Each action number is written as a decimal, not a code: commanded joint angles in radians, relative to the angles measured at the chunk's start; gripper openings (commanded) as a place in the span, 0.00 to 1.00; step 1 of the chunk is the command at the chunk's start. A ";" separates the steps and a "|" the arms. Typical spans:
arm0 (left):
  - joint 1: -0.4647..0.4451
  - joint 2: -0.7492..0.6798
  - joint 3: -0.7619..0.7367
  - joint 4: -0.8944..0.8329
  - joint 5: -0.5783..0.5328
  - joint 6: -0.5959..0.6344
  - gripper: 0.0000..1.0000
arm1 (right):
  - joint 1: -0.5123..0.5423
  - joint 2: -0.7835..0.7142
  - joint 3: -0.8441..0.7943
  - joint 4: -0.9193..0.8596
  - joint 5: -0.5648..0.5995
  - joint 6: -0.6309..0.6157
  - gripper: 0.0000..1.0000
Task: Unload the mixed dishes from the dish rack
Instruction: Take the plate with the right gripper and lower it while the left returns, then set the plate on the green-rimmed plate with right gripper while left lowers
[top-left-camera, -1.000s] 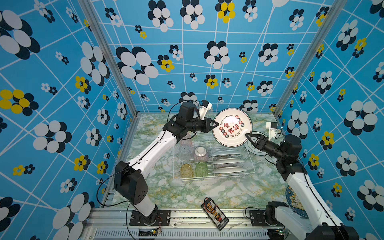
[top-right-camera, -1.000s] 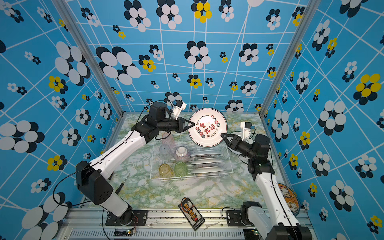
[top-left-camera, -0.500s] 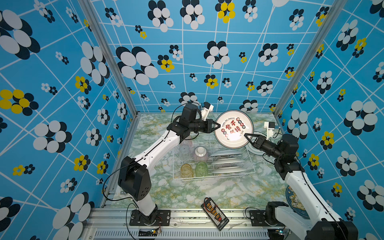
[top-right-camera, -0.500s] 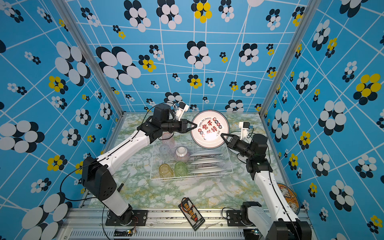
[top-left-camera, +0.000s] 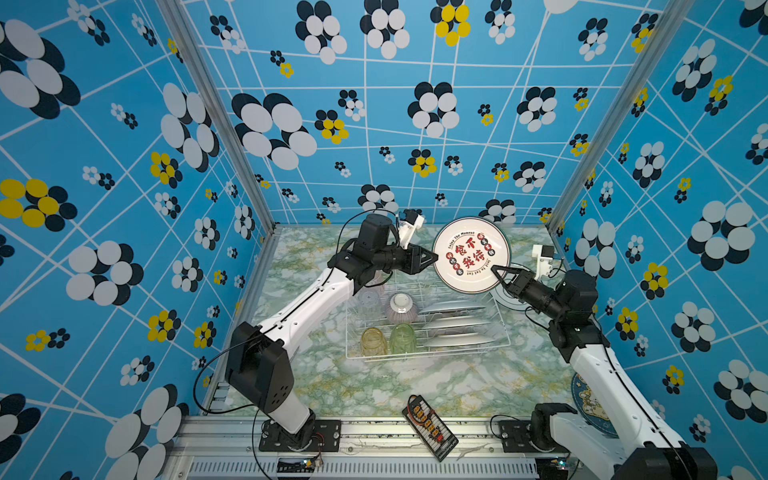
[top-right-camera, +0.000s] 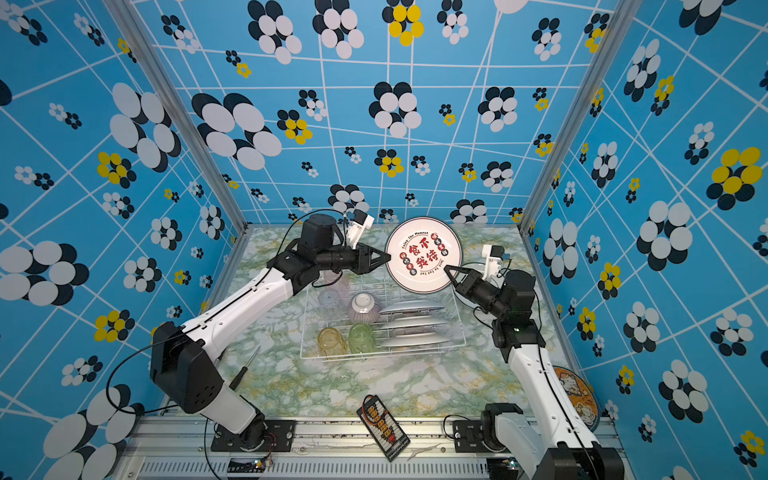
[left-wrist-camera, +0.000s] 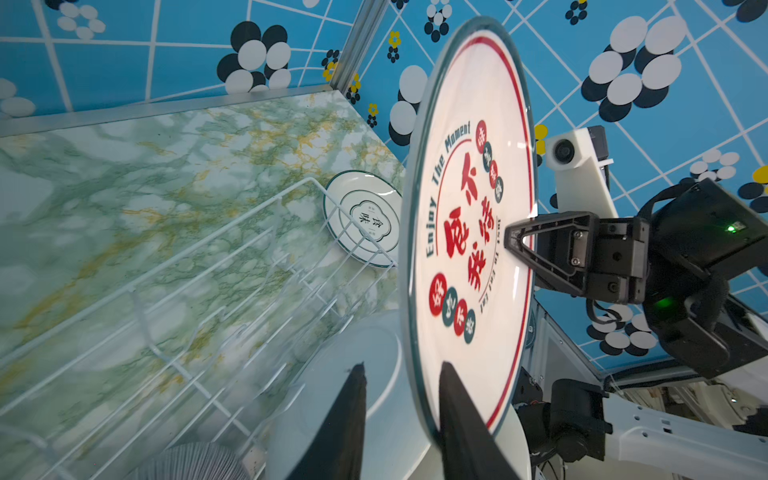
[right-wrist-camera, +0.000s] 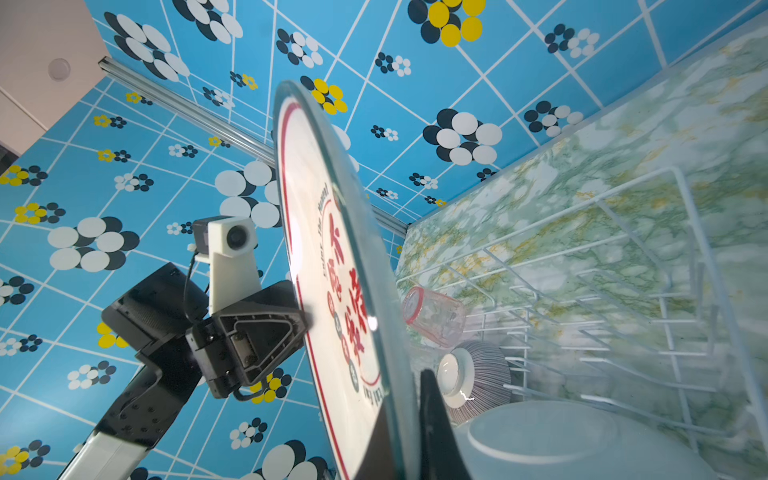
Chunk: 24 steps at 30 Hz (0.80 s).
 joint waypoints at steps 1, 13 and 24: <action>-0.017 -0.089 -0.066 -0.106 -0.251 0.143 0.30 | -0.070 -0.034 0.084 0.023 0.103 0.043 0.00; -0.106 -0.232 -0.219 -0.196 -0.582 0.319 0.29 | -0.392 0.033 0.012 -0.051 0.217 0.058 0.00; -0.138 -0.221 -0.188 -0.223 -0.607 0.374 0.30 | -0.438 0.268 -0.073 0.033 0.267 0.042 0.00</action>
